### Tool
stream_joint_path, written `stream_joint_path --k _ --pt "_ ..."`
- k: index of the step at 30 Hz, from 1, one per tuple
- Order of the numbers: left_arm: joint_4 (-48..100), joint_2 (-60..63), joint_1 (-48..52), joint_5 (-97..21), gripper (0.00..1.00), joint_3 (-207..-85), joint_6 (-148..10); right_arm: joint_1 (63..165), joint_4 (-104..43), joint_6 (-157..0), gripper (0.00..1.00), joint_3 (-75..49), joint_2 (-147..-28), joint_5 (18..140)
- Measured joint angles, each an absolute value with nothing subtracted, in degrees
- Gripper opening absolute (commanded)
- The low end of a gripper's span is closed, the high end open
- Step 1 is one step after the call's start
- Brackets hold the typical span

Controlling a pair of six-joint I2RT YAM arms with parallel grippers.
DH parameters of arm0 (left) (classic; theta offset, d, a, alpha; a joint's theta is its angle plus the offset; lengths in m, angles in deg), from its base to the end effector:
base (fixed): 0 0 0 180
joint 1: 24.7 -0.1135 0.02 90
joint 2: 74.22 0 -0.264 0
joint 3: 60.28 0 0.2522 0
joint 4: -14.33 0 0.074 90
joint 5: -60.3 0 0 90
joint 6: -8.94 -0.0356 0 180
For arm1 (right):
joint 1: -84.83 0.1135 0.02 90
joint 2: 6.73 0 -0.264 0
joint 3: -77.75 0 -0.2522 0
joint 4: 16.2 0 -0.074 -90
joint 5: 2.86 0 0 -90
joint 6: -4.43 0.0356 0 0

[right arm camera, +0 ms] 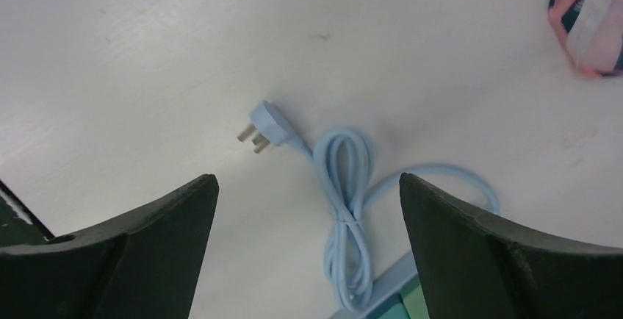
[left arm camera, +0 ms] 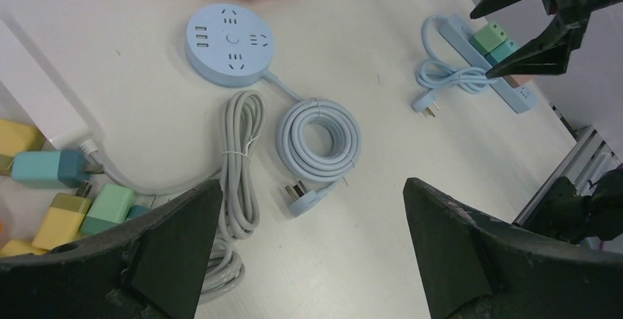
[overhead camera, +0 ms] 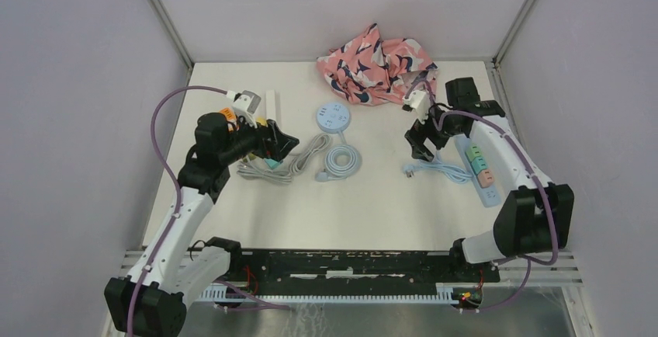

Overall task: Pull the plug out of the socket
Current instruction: Move the socket to the center of the board.

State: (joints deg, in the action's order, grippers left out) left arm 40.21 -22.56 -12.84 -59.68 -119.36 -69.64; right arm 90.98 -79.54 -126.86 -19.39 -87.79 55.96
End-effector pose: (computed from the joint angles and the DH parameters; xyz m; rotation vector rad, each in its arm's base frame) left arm 0.1977 -0.0597 0.3199 0.3712 1.8853 -0.7690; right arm 0.2772 0.0484 0.2904 -1.1550 2.1937 0.4685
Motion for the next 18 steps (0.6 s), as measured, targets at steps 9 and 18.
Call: stream_joint_path --k 9,18 --pt "41.44 -21.49 -12.84 -58.24 0.99 -119.36 -70.05 90.98 -81.81 -126.95 0.87 -18.95 -101.25 76.09" --pt "41.55 -21.38 -12.84 -58.08 0.99 -119.36 -70.05 90.98 -84.04 -126.86 0.77 -18.84 -105.45 82.36"
